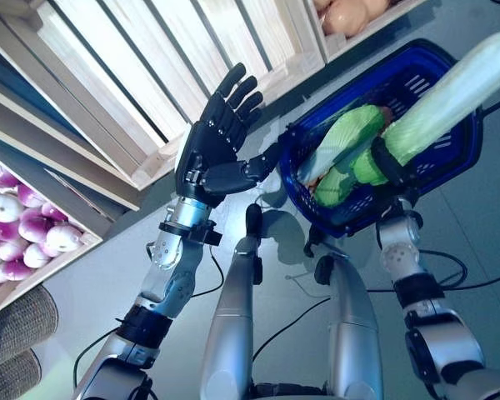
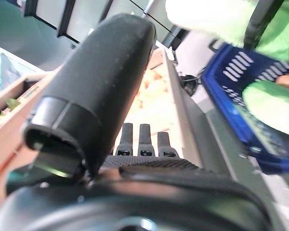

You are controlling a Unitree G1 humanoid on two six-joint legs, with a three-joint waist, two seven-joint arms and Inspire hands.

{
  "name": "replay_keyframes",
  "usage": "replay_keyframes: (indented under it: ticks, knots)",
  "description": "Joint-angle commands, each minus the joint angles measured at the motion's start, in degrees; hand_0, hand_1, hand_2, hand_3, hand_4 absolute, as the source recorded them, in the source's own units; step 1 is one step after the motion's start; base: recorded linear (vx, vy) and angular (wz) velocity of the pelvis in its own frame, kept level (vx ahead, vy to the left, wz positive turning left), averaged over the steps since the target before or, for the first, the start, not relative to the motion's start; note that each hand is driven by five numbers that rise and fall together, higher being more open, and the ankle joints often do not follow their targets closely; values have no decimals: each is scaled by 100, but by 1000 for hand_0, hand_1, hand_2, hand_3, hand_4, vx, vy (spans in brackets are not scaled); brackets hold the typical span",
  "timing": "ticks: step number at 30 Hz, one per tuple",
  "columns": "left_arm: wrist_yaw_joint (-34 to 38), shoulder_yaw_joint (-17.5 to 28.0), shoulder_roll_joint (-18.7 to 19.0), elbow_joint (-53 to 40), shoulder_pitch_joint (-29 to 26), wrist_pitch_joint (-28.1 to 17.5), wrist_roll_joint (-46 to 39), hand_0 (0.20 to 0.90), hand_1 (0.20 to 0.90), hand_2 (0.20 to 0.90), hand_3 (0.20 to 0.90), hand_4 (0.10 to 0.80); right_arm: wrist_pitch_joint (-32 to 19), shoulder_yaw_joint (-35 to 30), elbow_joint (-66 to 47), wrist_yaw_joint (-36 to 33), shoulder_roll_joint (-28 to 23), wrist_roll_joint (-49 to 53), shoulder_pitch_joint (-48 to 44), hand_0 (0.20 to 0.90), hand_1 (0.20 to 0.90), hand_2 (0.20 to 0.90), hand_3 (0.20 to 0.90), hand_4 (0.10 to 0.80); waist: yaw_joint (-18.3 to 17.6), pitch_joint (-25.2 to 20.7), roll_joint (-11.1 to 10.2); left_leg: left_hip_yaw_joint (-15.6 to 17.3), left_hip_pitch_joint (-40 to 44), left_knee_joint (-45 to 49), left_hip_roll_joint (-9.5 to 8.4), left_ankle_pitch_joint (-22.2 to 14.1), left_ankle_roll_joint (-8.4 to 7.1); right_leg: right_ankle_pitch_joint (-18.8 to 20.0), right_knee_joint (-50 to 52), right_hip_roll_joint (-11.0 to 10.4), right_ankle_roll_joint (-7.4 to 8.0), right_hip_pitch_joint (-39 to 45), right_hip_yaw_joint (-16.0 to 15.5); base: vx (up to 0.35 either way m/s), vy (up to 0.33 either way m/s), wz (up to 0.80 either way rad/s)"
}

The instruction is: Put vegetables into the basket

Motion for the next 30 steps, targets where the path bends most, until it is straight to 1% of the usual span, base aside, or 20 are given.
replay_keyframes:
  ticks: [1,2,3,4,5,6,8,10,11,12,13,14,15,17,18,19,20,22,23,30]
  knots:
    - [-28,149,-84,-644,-234,-652,61,900,900,900,900,800,88,23,-160,48,-560,277,-101,300,300,300,300,400,166,-19,134,-44,-299,384,-142,-308,19,119,204,8,236,74,295,92,3,9]
    - [12,136,-72,-638,-282,-612,40,900,900,900,900,800,129,18,-13,-41,-590,408,-243,300,300,300,300,400,199,-19,145,-63,-375,464,-171,-344,26,100,295,-10,230,2,291,21,3,7]
    - [10,132,-52,-626,-318,-613,20,900,900,900,900,800,156,-7,69,-70,-610,534,-325,300,300,300,300,400,220,-19,157,-54,-514,485,-172,-222,52,189,325,-31,167,-123,240,14,-3,9]
    - [-7,115,-52,-598,-341,-601,-8,900,900,900,900,800,186,-33,263,-121,-590,582,-429,300,300,300,300,400,248,-19,178,-98,-505,569,-219,-340,19,92,433,-22,210,-112,288,-36,-5,10]
    - [24,69,-72,-577,-400,-609,15,900,900,900,900,800,163,-18,485,-229,-582,569,-620,300,300,300,300,400,288,-19,206,-79,-702,665,-244,-285,62,149,566,-47,164,-298,230,117,-25,10]
    - [47,48,-75,-567,-403,-604,20,900,900,900,900,800,179,-9,532,-270,-571,574,-654,300,300,300,300,400,294,-19,209,-98,-622,701,-265,-430,43,33,628,-32,220,-237,280,54,-15,13]
    - [96,17,-74,-574,-429,-589,42,900,900,900,900,800,346,-19,669,-318,-545,599,-775,300,300,300,300,400,328,-19,236,-98,-698,761,-298,-450,51,15,716,-38,215,-311,275,79,-10,15]
    - [131,11,-96,-573,-441,-564,55,900,900,900,900,800,539,-47,794,-302,-526,814,-866,300,300,300,300,400,355,-19,273,-82,-835,774,-321,-327,71,114,750,-61,159,-442,208,19,0,5]
    - [122,11,-123,-559,-418,-562,67,900,900,900,900,800,748,-97,930,-333,-503,1003,-897,300,300,300,300,400,363,-19,297,-102,-754,805,-353,-463,45,-6,803,-45,213,-376,258,0,0,0]
    - [127,20,-125,-572,-431,-545,76,900,900,900,900,800,844,-128,994,-385,-478,1113,-927,300,300,300,300,400,379,-19,320,-88,-843,771,-354,-332,77,95,786,-55,153,-463,206,123,-12,2]
    - [130,11,-131,-567,-416,-540,73,900,900,900,900,800,863,-126,1014,-406,-468,1116,-913,300,300,300,300,400,375,-19,320,-113,-751,802,-371,-463,47,-12,821,-38,211,-379,264,-34,-3,3]
    - [107,6,-128,-579,-425,-553,60,900,900,900,900,800,890,-125,1037,-507,-439,1037,-921,300,300,300,300,400,385,-19,337,-93,-856,793,-366,-336,71,93,802,-56,155,-468,207,20,-13,4]
    - [92,3,-124,-583,-433,-554,41,900,900,900,900,800,905,-129,1066,-538,-433,1003,-941,300,300,300,300,400,389,-19,345,-92,-863,789,-365,-328,71,98,806,-57,149,-475,197,-38,-18,2]
    - [72,3,-143,-600,-419,-516,71,900,900,900,900,800,959,-116,1105,-695,-401,1035,-961,300,300,300,300,400,400,-19,367,-92,-860,797,-370,-335,77,93,822,-64,143,-473,177,39,-7,0]
    - [102,-15,-153,-600,-394,-517,71,900,900,900,900,800,1019,-106,1129,-742,-394,1089,-976,300,300,300,300,400,390,-19,384,-104,-783,823,-380,-425,63,14,861,-50,181,-409,224,59,7,2]
    - [125,-21,-154,-599,-387,-529,62,900,900,900,900,800,1043,-92,1135,-783,-399,1135,-993,406,406,406,406,471,391,-19,393,-102,-790,831,-387,-416,67,22,871,-49,178,-418,223,62,15,4]
    - [131,-10,-172,-606,-354,-528,69,900,900,900,900,800,1062,-92,1110,-829,-388,1193,-992,900,900,900,900,800,391,-19,409,-95,-783,869,-388,-436,71,13,911,-53,182,-416,227,0,0,0]
    - [125,7,-162,-626,-337,-505,76,900,900,900,900,800,1086,-97,1123,-871,-374,1230,-1001,900,900,900,900,800,387,-19,427,-94,-773,891,-396,-441,70,19,941,-50,185,-419,235,-33,5,-1]
    - [134,17,-162,-644,-352,-489,92,900,900,900,900,800,1037,-101,1152,-923,-392,1299,-1041,900,900,900,900,800,395,-19,443,-68,-853,854,-381,-314,85,121,918,-61,143,-497,188,-85,9,-3]
    - [218,4,-125,-691,-360,-448,154,900,900,900,900,800,827,-178,1274,-1093,-351,1449,-1133,900,900,900,900,800,388,-19,442,-13,-709,715,-319,-255,42,180,677,-2,148,-305,168,-22,-2,-1]
